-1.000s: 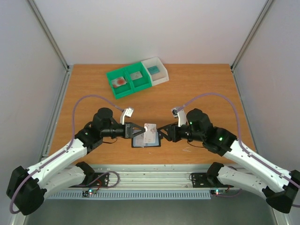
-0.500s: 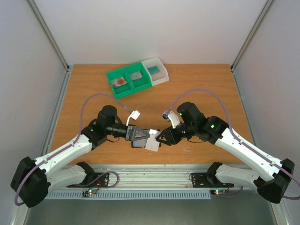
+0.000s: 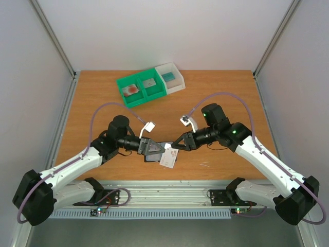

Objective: Take the credit cards out of the card holder

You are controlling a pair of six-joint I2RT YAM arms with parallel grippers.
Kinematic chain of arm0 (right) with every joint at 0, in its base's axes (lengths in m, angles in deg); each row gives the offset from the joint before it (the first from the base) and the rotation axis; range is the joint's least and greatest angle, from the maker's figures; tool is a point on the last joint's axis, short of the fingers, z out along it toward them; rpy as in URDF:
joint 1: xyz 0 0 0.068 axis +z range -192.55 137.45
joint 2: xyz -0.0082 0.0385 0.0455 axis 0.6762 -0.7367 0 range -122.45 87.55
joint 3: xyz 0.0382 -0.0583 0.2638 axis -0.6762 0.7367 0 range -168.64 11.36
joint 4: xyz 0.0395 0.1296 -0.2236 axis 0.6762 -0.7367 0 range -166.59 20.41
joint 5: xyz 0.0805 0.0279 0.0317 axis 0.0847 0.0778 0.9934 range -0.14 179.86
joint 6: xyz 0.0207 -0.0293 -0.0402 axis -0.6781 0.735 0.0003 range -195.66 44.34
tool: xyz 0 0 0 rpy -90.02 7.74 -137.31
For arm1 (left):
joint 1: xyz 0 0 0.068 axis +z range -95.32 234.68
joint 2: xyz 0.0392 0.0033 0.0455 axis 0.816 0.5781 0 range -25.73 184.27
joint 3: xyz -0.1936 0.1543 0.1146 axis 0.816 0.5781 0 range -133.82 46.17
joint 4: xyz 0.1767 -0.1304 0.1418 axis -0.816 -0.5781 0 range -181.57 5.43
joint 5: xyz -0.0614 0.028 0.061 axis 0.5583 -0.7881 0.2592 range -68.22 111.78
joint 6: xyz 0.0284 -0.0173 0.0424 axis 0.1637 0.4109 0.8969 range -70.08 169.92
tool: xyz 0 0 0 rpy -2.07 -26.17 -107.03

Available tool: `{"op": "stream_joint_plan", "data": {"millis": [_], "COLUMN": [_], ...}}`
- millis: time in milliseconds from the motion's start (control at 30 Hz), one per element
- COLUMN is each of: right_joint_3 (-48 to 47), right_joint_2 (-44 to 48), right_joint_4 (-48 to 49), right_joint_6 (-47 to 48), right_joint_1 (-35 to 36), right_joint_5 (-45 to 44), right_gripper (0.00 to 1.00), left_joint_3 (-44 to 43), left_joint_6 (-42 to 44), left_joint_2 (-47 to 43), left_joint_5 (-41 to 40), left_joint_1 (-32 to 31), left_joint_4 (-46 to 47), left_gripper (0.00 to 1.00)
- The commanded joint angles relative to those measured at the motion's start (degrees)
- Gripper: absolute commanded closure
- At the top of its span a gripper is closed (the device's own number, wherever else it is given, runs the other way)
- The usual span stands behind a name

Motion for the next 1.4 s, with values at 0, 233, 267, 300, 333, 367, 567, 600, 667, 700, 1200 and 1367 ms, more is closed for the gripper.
{"op": "stream_joint_plan", "data": {"millis": [0, 233, 267, 300, 333, 367, 567, 600, 667, 700, 1200, 1367], "right_joint_3": [1.28, 1.28, 1.29, 1.22, 1.06, 0.93, 1.0, 1.1, 1.2, 1.2, 1.2, 1.29], "right_joint_2": [-0.98, -2.44, -2.59, -2.67, -2.99, -3.12, -3.86, -3.9, -3.96, -4.04, -1.35, -1.15], "right_joint_4": [1.91, 0.87, 0.87, 0.57, 0.2, -0.17, -0.01, 0.26, 0.42, 0.43, 8.15, 15.88], "right_joint_6": [-0.77, -0.27, -0.38, -0.35, -0.19, -0.09, -0.32, -0.38, -0.48, -0.41, -10.93, -20.69], "right_joint_1": [-0.22, -0.22, -0.22, -0.23, -0.29, -0.3, -0.31, -0.31, -0.31, -0.31, -0.73, -1.97], "right_joint_5": [5.05, 3.98, 3.79, 3.58, 3.34, 3.28, 4.9, 5.25, 5.9, 6.42, 1.06, -5.62], "right_gripper": [0.63, 0.66, 0.69, 0.72, 0.73, 0.73, 0.73, 0.74, 0.77, 0.79, 0.99, 0.99], "left_joint_3": [0.67, 0.7, 0.67, 0.71, 0.6, 0.59, 0.67, 0.73, 0.95, 1.05, -3.68, -4.0], "left_joint_6": [-0.43, -0.5, -0.5, -0.5, -0.57, -0.66, -1.44, -1.51, -1.77, -1.87, -1.74, -5.96], "left_joint_2": [0.55, 0.76, 0.78, 0.76, 0.76, 0.84, 0.8, 0.72, 0.61, 0.56, -8.19, -15.51], "left_joint_5": [1.01, 1.27, 1.2, 1.12, 1.1, 1.1, 1.47, 1.43, 1.46, 1.45, -20.51, -33.92], "left_joint_1": [-0.41, -0.51, -0.57, -0.55, -0.58, -0.58, -0.76, -0.69, -0.73, -0.74, -0.75, -0.7], "left_joint_4": [3.86, 4.35, 4.3, 4.25, 4.28, 4.36, 5.62, 5.79, 6.22, 6.68, -8.98, -14.19], "left_gripper": [1.0, 1.0, 1.0, 1.0, 1.0, 1.0, 1.0, 1.0, 1.0, 1.0, 0.21, 0.1]}}
